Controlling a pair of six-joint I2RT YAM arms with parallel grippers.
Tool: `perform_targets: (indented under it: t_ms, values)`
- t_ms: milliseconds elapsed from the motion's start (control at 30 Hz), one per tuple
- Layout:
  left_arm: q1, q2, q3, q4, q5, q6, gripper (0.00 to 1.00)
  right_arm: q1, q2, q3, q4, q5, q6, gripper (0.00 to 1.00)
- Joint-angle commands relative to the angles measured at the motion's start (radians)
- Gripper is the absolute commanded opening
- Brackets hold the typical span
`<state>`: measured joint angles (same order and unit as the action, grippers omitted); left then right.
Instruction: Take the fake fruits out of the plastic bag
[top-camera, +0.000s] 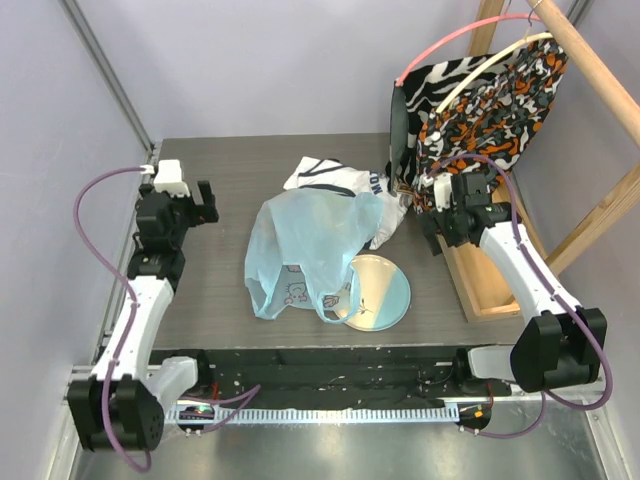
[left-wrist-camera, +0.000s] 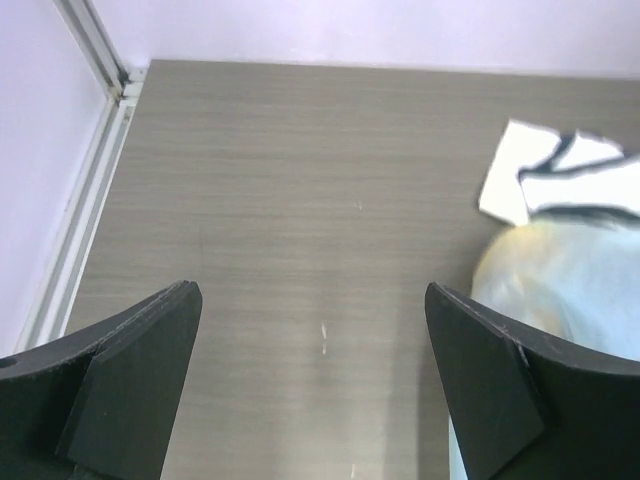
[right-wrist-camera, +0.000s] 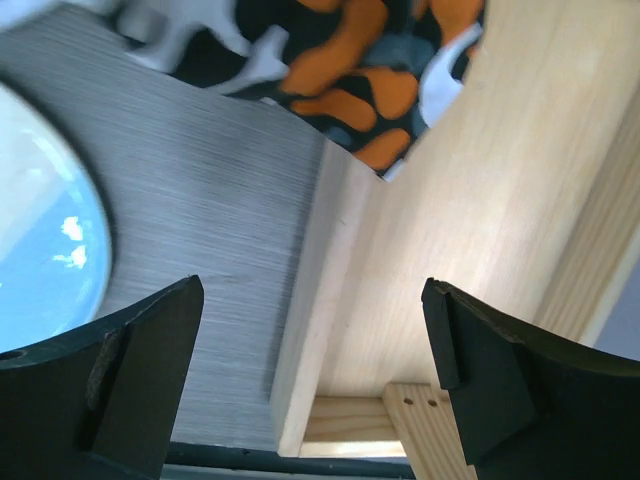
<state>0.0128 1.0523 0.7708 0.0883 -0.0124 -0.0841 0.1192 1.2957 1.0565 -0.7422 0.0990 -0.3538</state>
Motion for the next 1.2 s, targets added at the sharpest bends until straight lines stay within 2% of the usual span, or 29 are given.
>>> perform_targets:
  t_ms: [0, 100, 200, 233, 333, 433, 467, 500, 600, 667, 700, 833, 1033, 1167]
  values:
    - [-0.004, -0.138, 0.044, -0.376, 0.135, 0.081, 1.00, 0.031, 0.004, 0.147, -0.109, -0.186, -0.051, 1.00]
    - [-0.004, -0.236, 0.088, -0.502, 0.288, 0.196, 1.00, 0.034, 0.014, 0.267, -0.227, -0.330, -0.062, 1.00]
    - [-0.005, -0.306, 0.130, -0.669, 0.418, 0.279, 1.00, 0.083, 0.004, 0.365, -0.322, -0.381, -0.056, 1.00]
    - [-0.004, -0.317, 0.137, -0.697, 0.512, 0.300, 1.00, 0.112, -0.006, 0.394, -0.339, -0.404, -0.053, 1.00]
    - [-0.004, -0.344, 0.130, -0.742, 0.641, 0.287, 1.00, 0.143, -0.048, 0.428, -0.381, -0.488, -0.004, 1.00]
    - [-0.075, -0.310, 0.104, -0.794, 0.721, 0.291, 1.00, 0.244, -0.088, 0.439, -0.419, -0.516, 0.022, 1.00]
    - [-0.106, -0.295, 0.098, -0.808, 0.679, 0.296, 1.00, 0.342, -0.102, 0.433, -0.421, -0.495, 0.019, 1.00]
    - [-0.181, -0.272, 0.090, -0.826, 0.640, 0.294, 1.00, 0.373, -0.119, 0.425, -0.422, -0.470, 0.000, 1.00]
    - [-0.289, -0.181, 0.085, -0.829, 0.525, 0.296, 1.00, 0.442, -0.128, 0.401, -0.407, -0.372, -0.091, 0.97]
    - [-0.312, -0.111, 0.096, -0.823, 0.508, 0.293, 1.00, 0.496, -0.144, 0.405, -0.382, -0.346, -0.129, 0.96]
    - [-0.333, -0.086, 0.111, -0.855, 0.488, 0.297, 0.99, 0.573, -0.142, 0.411, -0.363, -0.340, -0.134, 0.96]
    - [-0.372, 0.024, 0.226, -1.051, 0.466, 0.351, 0.92, 0.756, -0.095, 0.442, -0.410, -0.314, -0.181, 0.93]
    - [-0.373, 0.021, 0.346, -1.139, 0.344, 0.314, 0.96, 1.029, -0.075, 0.329, -0.324, -0.258, -0.214, 0.92]
    - [-0.372, -0.009, 0.354, -1.167, 0.259, 0.293, 0.95, 1.062, -0.044, 0.306, -0.243, -0.277, -0.223, 0.92]
